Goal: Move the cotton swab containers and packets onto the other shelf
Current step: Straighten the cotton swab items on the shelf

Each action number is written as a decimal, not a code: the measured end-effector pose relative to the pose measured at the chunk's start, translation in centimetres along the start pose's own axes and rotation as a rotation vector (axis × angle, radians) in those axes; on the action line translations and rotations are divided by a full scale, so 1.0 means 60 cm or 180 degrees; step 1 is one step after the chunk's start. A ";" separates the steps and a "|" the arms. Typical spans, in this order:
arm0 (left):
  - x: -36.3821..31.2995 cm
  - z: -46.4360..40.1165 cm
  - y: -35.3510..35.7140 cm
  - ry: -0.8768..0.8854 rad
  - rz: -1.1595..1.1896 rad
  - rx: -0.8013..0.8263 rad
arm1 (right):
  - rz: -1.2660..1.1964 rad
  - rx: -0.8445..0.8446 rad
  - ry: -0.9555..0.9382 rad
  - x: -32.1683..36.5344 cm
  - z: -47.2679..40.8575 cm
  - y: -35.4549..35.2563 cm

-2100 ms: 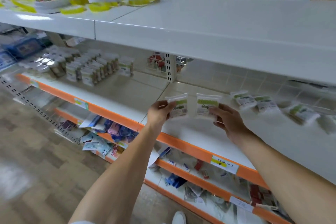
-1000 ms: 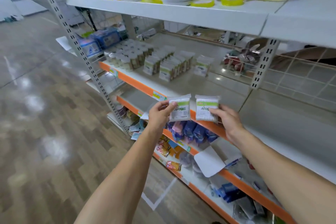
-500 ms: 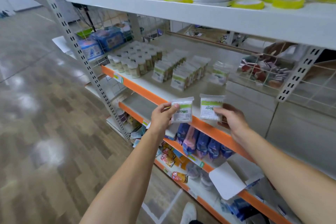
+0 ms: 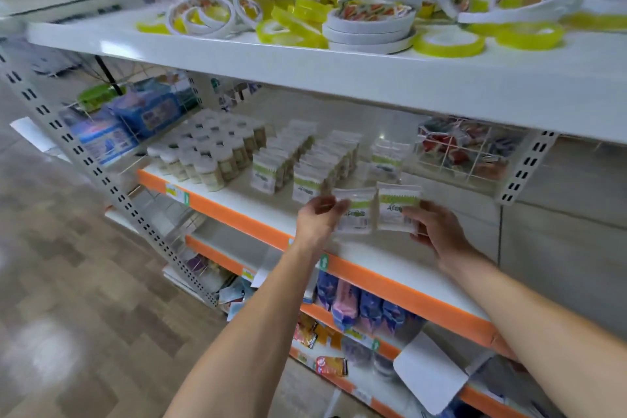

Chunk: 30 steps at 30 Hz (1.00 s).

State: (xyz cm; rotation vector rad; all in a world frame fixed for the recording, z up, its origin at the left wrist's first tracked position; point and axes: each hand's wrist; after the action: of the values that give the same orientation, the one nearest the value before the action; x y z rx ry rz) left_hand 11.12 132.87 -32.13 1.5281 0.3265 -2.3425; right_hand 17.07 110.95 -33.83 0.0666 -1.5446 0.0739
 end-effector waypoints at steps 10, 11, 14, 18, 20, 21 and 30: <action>-0.022 -0.074 0.057 -0.0080 -0.0347 0.0185 | -0.0034 -0.0315 -0.0015 -0.001 -0.001 -0.029; -0.024 -0.083 0.064 -0.0015 -0.0429 0.0171 | -0.0029 -0.0372 -0.0017 -0.002 -0.001 -0.031; -0.028 -0.112 0.076 0.0231 -0.0601 0.0217 | -0.0035 -0.0536 -0.0049 -0.007 0.001 -0.033; -0.026 -0.155 0.092 0.0420 -0.0582 0.0312 | -0.0174 -0.0728 -0.0053 -0.012 0.001 -0.032; -0.023 -0.174 0.099 0.0412 -0.0625 0.0260 | -0.0224 -0.0763 -0.0055 -0.014 -0.001 -0.029; -0.021 -0.181 0.102 0.0395 -0.0666 0.0276 | -0.0220 -0.0761 -0.0049 -0.014 -0.001 -0.027; -0.028 -0.221 0.114 0.0143 -0.0747 -0.0119 | -0.0014 -0.0580 -0.0202 -0.020 0.001 -0.003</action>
State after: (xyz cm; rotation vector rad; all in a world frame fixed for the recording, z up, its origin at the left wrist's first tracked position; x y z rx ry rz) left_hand 25.61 131.60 -35.99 1.6031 0.5863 -2.4632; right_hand 16.98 110.75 -35.00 -0.0727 -1.6081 -0.0731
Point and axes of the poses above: each hand's wrist, its own z-axis away from the middle knuckle, its own y-axis out of the palm, x = y × z, and after that the axes turned 12 degrees about -y, right-handed
